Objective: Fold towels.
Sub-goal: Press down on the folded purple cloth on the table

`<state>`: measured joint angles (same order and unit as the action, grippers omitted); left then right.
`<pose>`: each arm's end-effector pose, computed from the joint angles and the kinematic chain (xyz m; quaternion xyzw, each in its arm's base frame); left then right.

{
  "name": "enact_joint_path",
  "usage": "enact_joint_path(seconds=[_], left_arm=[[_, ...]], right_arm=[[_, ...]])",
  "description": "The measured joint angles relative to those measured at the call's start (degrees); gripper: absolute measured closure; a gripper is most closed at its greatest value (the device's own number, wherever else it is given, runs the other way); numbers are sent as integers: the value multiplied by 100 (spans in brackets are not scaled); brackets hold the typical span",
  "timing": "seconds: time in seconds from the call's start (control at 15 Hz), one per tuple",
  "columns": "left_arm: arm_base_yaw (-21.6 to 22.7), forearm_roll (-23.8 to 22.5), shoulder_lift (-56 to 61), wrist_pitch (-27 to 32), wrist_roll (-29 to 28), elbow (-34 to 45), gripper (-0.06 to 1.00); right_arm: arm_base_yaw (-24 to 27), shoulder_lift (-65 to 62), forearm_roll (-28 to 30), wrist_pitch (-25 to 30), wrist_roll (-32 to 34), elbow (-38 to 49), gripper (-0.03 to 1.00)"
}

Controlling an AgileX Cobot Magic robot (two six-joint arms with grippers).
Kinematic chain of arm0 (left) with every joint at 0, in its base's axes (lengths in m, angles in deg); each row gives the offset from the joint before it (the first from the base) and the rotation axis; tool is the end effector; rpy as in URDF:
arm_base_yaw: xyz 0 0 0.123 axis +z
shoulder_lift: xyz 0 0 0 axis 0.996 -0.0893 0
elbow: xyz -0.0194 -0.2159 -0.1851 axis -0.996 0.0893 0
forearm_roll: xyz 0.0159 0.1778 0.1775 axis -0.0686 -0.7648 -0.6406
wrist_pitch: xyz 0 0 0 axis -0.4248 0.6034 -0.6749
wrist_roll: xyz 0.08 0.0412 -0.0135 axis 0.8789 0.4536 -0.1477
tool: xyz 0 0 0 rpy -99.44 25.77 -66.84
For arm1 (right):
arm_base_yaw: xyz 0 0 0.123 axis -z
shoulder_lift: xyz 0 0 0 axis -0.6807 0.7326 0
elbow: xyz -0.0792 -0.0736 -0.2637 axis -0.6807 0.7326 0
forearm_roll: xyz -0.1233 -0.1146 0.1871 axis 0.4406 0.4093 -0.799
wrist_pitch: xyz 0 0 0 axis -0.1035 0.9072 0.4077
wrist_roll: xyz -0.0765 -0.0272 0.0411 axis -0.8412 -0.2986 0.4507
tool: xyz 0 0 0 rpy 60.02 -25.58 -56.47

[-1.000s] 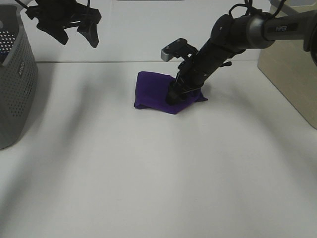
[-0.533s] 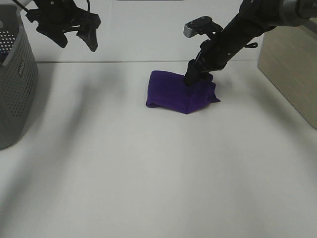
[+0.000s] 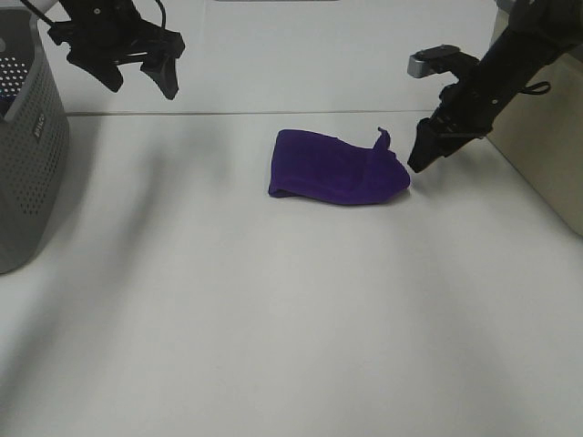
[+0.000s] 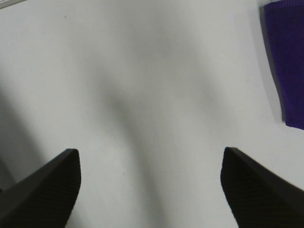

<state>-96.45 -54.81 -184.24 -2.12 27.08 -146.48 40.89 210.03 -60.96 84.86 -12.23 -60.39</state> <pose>0.5018 -0.1129 0.2390 0.1420 0.9690 -0.0668 0.1910 0.4875 0.0400 0.1359 -0.3279 0.9269 0.0829 0.1628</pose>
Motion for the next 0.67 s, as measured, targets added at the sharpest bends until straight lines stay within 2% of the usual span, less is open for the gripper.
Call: enact_joint_path(seconds=[0.13, 0.2, 0.4, 0.47, 0.67], left_arm=[[0, 0, 0, 0, 17, 0, 20], [0, 0, 0, 0, 17, 0, 20], [0, 0, 0, 0, 17, 0, 20], [0, 0, 0, 0, 17, 0, 20], [0, 0, 0, 0, 17, 0, 20]], right_arm=[[74, -132, -74, 223, 74, 0, 25], [29, -246, -407, 264, -52, 0, 25], [-458, -321, -1713, 218, -1495, 0, 25], [-693, -264, -1937, 23, -1742, 0, 25], [-1037, 17, -2045, -716, -1914, 0, 25]])
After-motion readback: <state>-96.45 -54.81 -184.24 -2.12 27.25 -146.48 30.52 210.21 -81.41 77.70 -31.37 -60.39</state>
